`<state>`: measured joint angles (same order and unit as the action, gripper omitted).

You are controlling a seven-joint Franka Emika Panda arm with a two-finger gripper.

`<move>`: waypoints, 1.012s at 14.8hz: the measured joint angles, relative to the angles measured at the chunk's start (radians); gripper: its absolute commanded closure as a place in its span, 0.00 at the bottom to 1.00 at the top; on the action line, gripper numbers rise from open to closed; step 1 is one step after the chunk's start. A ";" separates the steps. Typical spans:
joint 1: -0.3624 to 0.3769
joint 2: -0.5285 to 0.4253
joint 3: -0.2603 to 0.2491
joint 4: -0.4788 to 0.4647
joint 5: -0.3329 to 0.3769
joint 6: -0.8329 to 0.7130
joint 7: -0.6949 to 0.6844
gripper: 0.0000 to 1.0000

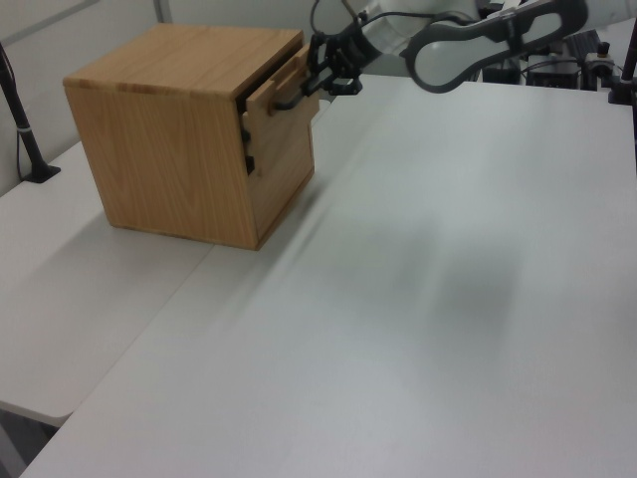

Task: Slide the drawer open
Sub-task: 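Pull the handle away from the cabinet, sliding the drawer out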

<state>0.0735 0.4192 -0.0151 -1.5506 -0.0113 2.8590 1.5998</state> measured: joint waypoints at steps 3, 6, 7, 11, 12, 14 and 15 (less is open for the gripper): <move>-0.001 -0.097 0.000 -0.126 0.000 0.000 0.002 1.00; -0.001 -0.202 0.000 -0.260 0.000 0.000 0.003 1.00; -0.002 -0.236 0.000 -0.302 0.000 0.000 0.004 1.00; -0.004 -0.350 0.000 -0.440 0.000 -0.003 0.006 1.00; -0.004 -0.373 0.000 -0.462 0.000 -0.016 0.007 1.00; -0.005 -0.424 -0.001 -0.491 0.000 -0.093 0.010 0.98; -0.005 -0.442 -0.001 -0.496 0.000 -0.133 0.013 0.96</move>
<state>0.0687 -0.0230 -0.0164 -2.0466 -0.0110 2.7257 1.6124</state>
